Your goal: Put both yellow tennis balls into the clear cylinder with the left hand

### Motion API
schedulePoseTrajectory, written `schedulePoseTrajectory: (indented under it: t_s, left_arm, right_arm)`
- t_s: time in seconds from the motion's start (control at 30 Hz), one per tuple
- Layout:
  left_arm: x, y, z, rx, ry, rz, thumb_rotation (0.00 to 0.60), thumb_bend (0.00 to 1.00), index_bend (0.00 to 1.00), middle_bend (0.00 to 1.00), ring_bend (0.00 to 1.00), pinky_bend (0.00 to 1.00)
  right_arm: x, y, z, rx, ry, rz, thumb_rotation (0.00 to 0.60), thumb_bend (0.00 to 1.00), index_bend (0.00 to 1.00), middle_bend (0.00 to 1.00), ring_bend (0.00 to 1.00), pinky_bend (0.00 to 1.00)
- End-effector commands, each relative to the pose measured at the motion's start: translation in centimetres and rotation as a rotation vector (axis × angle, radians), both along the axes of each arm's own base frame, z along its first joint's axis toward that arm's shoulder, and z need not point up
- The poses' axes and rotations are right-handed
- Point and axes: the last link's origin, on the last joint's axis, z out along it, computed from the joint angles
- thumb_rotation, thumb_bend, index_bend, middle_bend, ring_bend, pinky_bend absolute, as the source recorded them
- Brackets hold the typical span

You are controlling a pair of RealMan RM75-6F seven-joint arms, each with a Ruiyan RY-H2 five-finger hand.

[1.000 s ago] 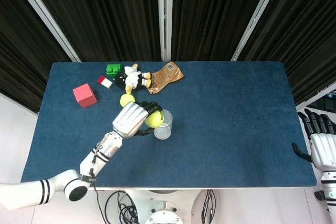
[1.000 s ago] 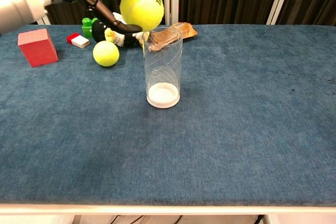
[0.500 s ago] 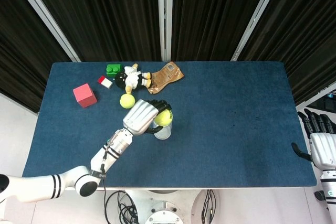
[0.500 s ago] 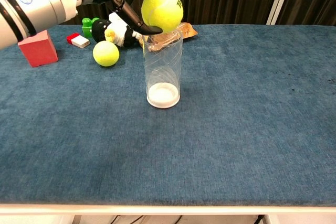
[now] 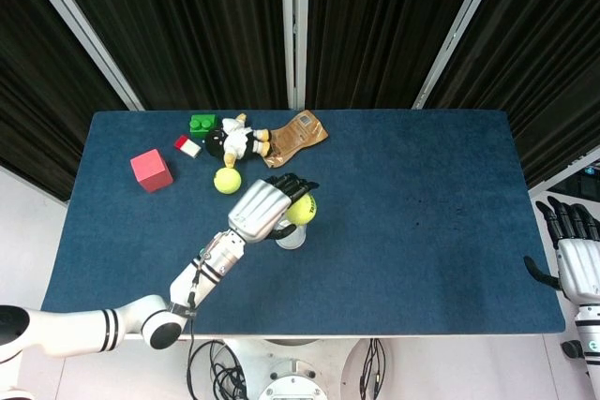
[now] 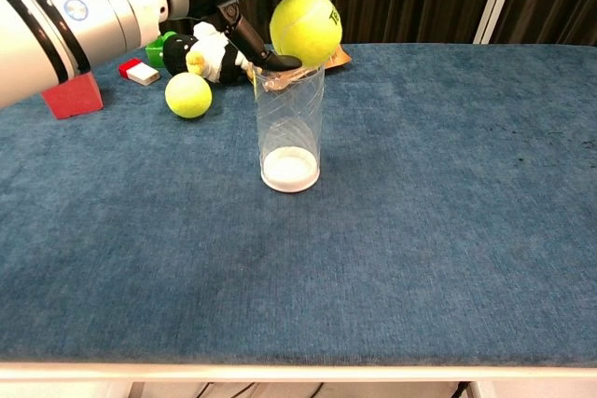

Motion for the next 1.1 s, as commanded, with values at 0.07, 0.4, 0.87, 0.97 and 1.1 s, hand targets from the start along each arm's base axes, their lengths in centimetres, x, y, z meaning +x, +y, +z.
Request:
schedulePoseTrajectory:
  t_s: [0.07, 0.4, 0.87, 0.97, 1.1]
  left_arm:
    - [-0.3, 0.1, 0.2, 0.020, -0.005, -0.009, 0.600, 0.24, 0.11, 0.15, 0.09, 0.34]
    - [-1.6, 0.6, 1.5, 0.066, 0.011, 0.022, 0.600, 0.24, 0.11, 0.15, 0.09, 0.33]
    - [-12.6, 5.8, 4.7, 0.190, 0.238, 0.323, 0.600, 0.23, 0.21, 0.16, 0.09, 0.34]
    - [-15.1, 6.3, 3.6, 0.166, 0.308, 0.360, 0.600, 0.23, 0.24, 0.18, 0.10, 0.34]
    - [-17.1, 6.7, 2.2, 0.140, 0.344, 0.386, 0.600, 0.23, 0.27, 0.22, 0.12, 0.35]
  right_arm:
    - [-0.1, -0.1, 0.0, 0.001, -0.002, 0.005, 0.600, 0.23, 0.00, 0.00, 0.00, 0.00]
    - [-0.2, 0.0, -0.1, 0.004, -0.001, 0.003, 0.600, 0.23, 0.00, 0.00, 0.00, 0.00]
    - [0.1, 0.0, 0.3, -0.006, 0.000, 0.016, 0.600, 0.23, 0.00, 0.00, 0.00, 0.00]
    - [0.1, 0.1, 0.2, -0.005, 0.001, 0.015, 0.600, 0.23, 0.00, 0.00, 0.00, 0.00]
    - [0.0, 0.1, 0.3, -0.004, 0.006, 0.008, 0.600, 0.23, 0.00, 0.00, 0.00, 0.00]
